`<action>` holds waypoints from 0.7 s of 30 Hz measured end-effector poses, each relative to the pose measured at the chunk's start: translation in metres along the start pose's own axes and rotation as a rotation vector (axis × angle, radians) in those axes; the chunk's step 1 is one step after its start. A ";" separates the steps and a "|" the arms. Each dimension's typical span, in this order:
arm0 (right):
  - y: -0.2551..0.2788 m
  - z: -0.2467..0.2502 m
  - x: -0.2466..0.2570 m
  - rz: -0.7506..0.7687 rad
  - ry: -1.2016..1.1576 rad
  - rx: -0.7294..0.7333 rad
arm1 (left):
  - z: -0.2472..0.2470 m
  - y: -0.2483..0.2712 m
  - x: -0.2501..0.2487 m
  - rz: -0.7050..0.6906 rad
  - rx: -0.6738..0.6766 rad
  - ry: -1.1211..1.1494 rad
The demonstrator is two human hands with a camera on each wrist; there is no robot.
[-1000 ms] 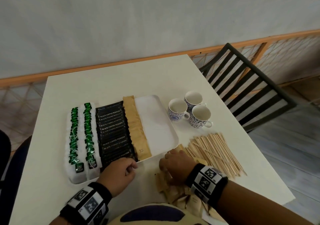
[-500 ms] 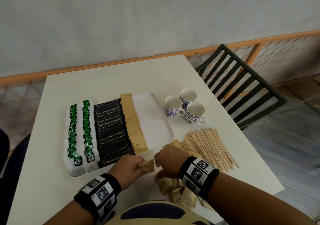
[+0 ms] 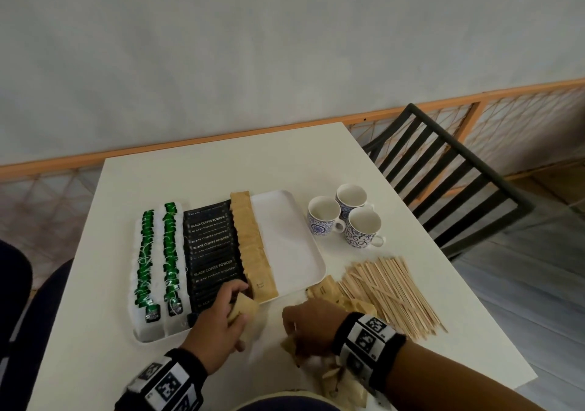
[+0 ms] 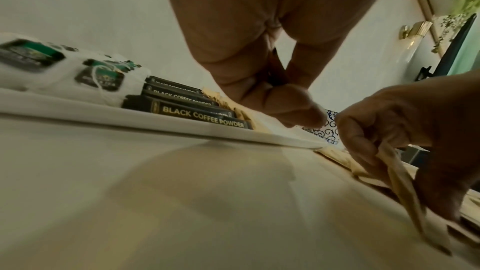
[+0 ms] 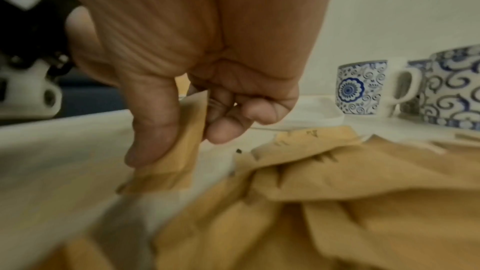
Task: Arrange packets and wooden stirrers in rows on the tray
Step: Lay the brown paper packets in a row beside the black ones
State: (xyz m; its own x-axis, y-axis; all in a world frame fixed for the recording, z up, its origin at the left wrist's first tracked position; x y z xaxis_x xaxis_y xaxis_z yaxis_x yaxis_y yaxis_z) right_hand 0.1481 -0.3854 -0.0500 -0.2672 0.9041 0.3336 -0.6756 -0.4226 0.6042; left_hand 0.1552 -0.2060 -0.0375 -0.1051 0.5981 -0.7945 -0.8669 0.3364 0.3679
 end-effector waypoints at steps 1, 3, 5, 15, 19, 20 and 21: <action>-0.002 0.006 -0.001 -0.002 -0.055 -0.012 | 0.003 0.001 -0.001 0.002 -0.008 0.014; -0.006 0.025 -0.002 0.005 -0.092 -0.071 | 0.009 0.002 -0.003 0.010 -0.021 0.024; -0.010 0.046 -0.004 -0.002 -0.150 -0.173 | 0.013 0.003 -0.003 0.025 -0.032 0.045; -0.096 0.137 -0.043 -0.234 -0.512 -0.536 | 0.045 -0.022 0.005 0.101 -0.113 0.155; -0.136 0.157 -0.054 -0.319 -0.520 -0.571 | 0.061 -0.038 0.015 0.154 -0.113 0.196; -0.145 0.161 -0.056 -0.331 -0.528 -0.581 | 0.064 -0.042 0.019 0.166 -0.111 0.209; -0.156 0.164 -0.058 -0.338 -0.529 -0.578 | 0.066 -0.046 0.021 0.179 -0.103 0.227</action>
State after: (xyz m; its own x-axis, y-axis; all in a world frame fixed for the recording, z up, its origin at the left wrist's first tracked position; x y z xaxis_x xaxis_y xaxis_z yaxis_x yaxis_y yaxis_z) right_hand 0.3810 -0.3824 -0.0449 0.2713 0.7661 0.5826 -0.9441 0.0939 0.3161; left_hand 0.2251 -0.1606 -0.0396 -0.3568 0.4599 -0.8132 -0.8684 0.1576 0.4701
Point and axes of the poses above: each hand's wrist, its own y-axis away from the middle knuckle, its own z-axis out of the back of the hand, x = y × z, the point moved 5 cm from there along -y, towards the middle knuckle, and after that the axes turned 4 degrees about x, right-handed, at the moved point
